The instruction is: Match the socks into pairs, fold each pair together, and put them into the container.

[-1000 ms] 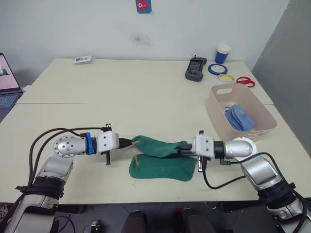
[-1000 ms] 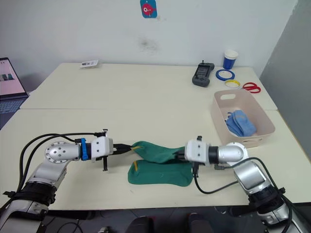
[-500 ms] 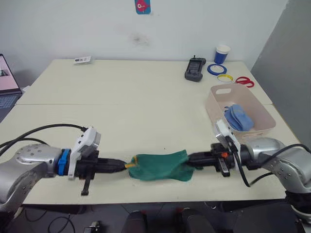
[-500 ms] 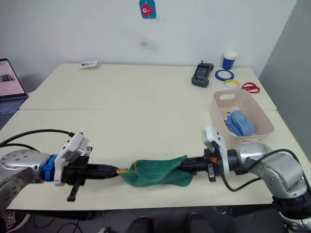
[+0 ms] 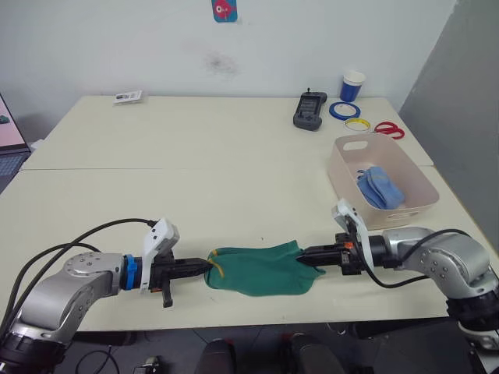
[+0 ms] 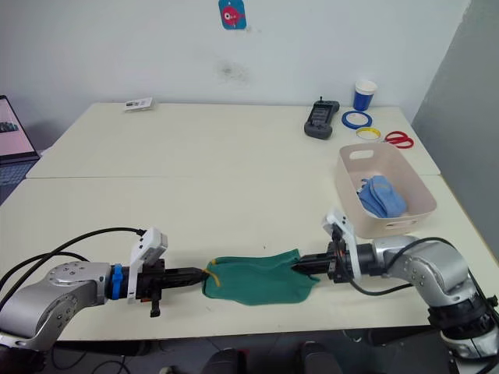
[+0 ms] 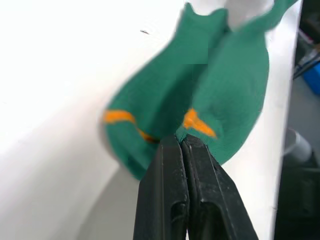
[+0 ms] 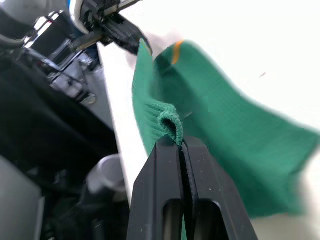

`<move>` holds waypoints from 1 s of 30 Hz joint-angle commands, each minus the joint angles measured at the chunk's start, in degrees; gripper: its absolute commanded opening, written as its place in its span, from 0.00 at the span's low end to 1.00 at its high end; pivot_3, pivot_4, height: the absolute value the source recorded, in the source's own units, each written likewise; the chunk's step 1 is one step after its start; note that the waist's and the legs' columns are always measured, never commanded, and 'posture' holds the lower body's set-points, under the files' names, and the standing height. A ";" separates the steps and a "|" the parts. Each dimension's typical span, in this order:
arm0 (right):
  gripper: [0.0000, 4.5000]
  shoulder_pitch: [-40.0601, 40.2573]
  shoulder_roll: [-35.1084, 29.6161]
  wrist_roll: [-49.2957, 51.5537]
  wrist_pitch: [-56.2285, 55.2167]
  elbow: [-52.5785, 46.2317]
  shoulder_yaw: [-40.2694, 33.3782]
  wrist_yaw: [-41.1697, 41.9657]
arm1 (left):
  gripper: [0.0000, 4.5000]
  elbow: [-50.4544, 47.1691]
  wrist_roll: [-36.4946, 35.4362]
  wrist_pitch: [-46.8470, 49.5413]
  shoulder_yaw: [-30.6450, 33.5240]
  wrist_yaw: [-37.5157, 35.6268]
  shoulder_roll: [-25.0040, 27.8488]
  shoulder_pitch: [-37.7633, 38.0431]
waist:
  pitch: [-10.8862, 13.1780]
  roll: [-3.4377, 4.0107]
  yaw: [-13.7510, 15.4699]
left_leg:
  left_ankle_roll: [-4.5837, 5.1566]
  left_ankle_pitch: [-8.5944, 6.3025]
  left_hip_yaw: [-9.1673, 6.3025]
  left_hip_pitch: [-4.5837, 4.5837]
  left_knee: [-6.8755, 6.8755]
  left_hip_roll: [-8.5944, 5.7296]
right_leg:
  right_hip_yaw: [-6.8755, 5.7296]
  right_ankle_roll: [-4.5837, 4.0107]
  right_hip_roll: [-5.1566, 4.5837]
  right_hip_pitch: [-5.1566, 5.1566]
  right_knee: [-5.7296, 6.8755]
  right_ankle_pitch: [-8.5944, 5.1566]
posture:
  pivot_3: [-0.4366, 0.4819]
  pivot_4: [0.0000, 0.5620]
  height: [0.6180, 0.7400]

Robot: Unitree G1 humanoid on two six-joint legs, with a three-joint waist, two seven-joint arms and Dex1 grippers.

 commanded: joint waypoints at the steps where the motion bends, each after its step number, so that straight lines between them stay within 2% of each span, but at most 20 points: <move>1: 0.01 -2.06 0.07 -1.74 -1.24 2.24 1.18 2.26 | 0.00 0.78 -0.01 2.30 -0.17 -0.24 -0.39 -1.68 | 0.00 0.00 -0.03 | 0.00 0.00 0.00 -0.03 0.00 0.00 | 0.01 0.00 0.00 -0.02 0.00 0.00 | 0.48 0.27 1.00; 12: 0.01 -5.51 3.70 -4.99 1.04 8.06 2.00 0.08 | 0.00 4.04 1.67 7.89 -1.71 1.99 -2.10 -7.71 | 0.00 0.00 -0.09 | 0.00 0.00 -0.02 -0.04 0.02 0.01 | 0.00 0.01 -0.02 -0.04 0.05 0.01 | 0.48 0.27 1.00; 21: 0.01 -6.36 5.70 -8.07 0.36 10.00 2.94 -0.94 | 0.00 3.60 2.76 9.71 -2.84 0.25 -0.47 -7.04 | 0.00 0.00 -0.16 | 0.00 0.00 -0.02 -0.03 0.02 0.03 | 0.00 0.01 -0.03 -0.04 0.06 0.01 | 0.48 0.27 1.00; 30: 0.01 -8.79 7.30 -11.81 -0.82 13.32 5.22 0.22 | 0.00 2.69 2.85 10.24 -1.34 -0.02 0.43 -5.44 | 0.00 0.00 -0.17 | 0.00 0.00 -0.01 -0.03 0.01 0.03 | 0.01 0.01 -0.05 -0.05 0.05 0.01 | 0.48 0.27 1.00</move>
